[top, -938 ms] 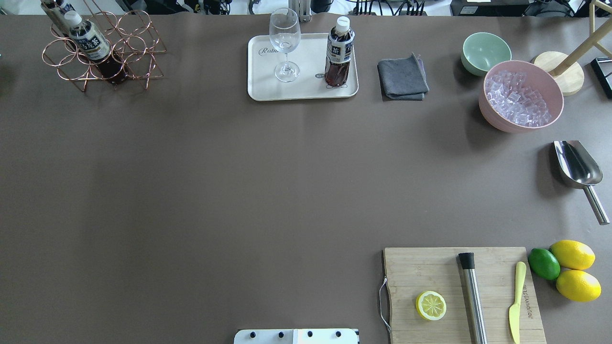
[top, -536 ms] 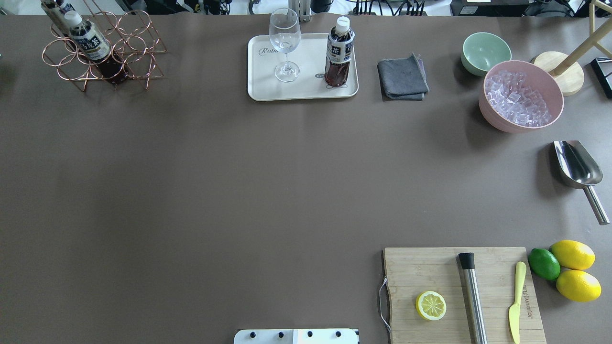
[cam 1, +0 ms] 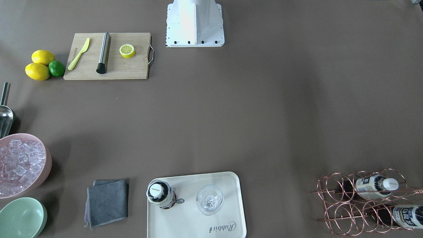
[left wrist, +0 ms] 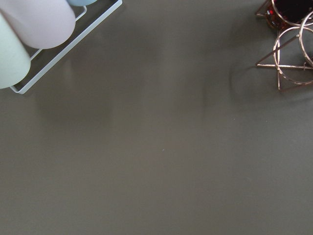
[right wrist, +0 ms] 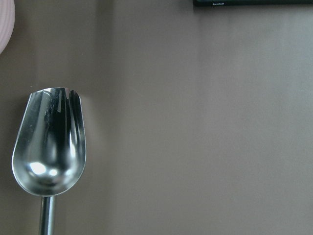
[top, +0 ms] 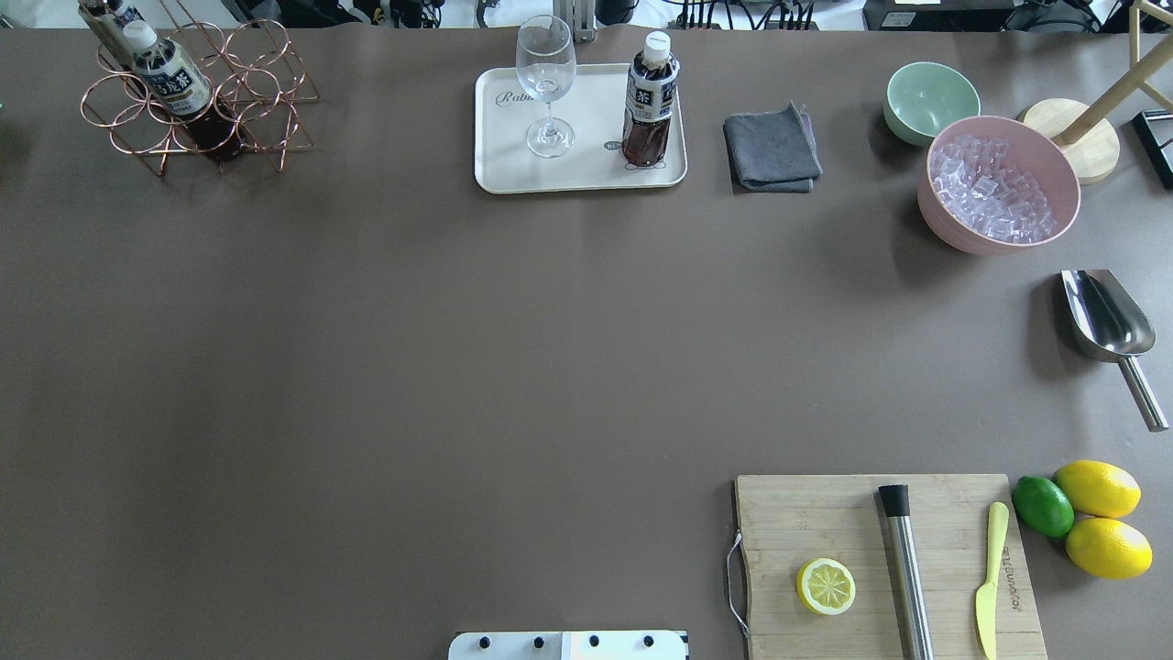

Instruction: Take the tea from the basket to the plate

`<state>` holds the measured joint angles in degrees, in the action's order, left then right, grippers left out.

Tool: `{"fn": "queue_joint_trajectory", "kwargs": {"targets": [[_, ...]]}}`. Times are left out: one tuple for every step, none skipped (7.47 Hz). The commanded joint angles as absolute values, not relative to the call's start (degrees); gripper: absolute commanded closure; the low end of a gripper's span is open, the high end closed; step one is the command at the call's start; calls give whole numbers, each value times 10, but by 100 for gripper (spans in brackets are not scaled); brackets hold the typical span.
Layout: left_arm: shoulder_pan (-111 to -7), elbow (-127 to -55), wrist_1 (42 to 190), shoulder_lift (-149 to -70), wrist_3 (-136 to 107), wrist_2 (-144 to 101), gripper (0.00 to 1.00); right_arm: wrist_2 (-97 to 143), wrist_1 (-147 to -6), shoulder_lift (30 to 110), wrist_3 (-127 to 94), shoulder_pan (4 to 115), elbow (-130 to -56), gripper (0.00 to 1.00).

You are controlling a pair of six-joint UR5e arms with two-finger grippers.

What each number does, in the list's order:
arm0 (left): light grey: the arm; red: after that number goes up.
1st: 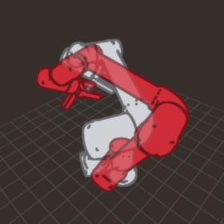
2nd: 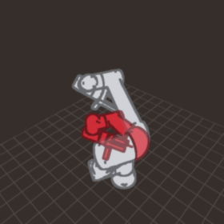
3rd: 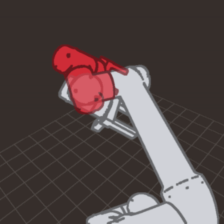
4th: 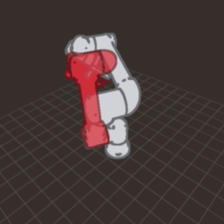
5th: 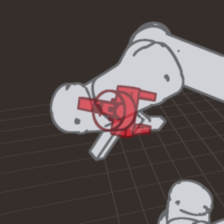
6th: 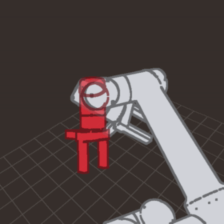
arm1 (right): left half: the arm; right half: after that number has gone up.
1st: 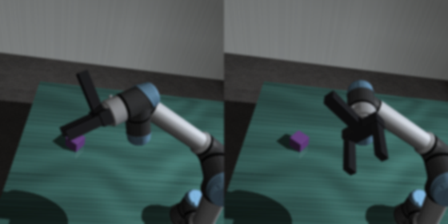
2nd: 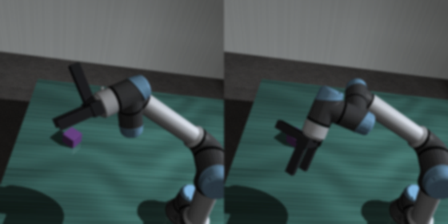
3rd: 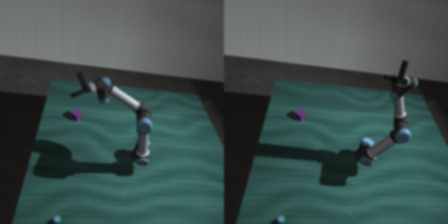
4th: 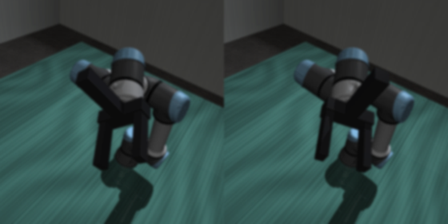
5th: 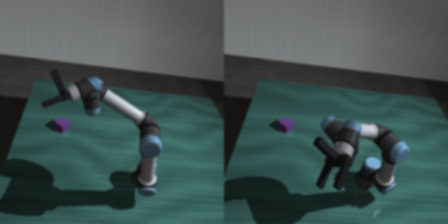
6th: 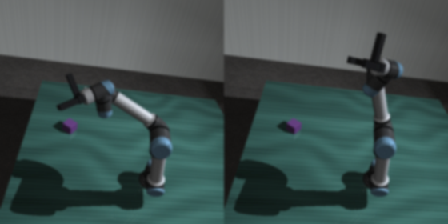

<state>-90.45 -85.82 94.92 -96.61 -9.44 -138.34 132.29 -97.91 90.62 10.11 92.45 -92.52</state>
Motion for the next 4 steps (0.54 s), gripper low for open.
{"fn": "queue_joint_trajectory", "kwargs": {"targets": [[-933, -867, 948, -942, -74, -1383, 2, 1324, -979, 906, 101, 925, -925, 1], [-932, -863, 947, -943, -74, -1383, 2, 1324, -979, 906, 101, 924, -925, 1], [-933, -864, 948, -943, -74, -1383, 2, 1324, -979, 906, 101, 924, -925, 1], [-932, -864, 948, -944, -74, -1383, 2, 1324, -979, 906, 101, 925, -925, 1]]}}
